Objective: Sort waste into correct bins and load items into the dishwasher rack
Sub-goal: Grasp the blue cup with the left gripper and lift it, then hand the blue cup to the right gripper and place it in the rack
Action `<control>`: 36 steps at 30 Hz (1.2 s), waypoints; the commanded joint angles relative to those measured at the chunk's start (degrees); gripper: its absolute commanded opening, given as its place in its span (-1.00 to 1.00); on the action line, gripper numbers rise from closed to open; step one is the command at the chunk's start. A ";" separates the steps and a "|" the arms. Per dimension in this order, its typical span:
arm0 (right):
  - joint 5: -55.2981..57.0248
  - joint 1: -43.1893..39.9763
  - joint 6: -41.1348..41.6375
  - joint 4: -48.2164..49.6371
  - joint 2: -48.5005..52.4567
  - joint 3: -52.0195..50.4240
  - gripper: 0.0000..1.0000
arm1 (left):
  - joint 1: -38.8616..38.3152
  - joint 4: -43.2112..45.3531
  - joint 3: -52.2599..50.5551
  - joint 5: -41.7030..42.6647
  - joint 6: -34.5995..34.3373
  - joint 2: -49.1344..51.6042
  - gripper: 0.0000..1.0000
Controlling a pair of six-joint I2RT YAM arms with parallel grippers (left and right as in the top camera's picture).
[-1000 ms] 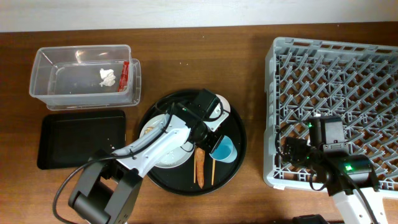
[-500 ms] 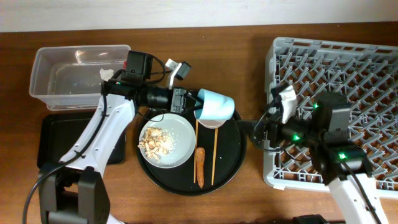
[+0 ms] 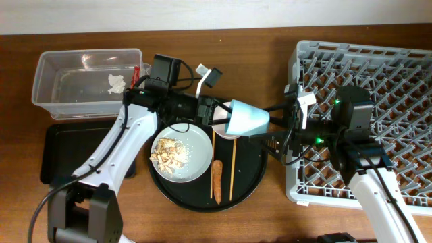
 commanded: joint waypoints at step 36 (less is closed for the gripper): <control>45.88 -6.14 0.87 -39.08 -0.04 15.37 -0.14 | 11.61 -21.79 1.01 -69.75 -5.27 -12.02 0.21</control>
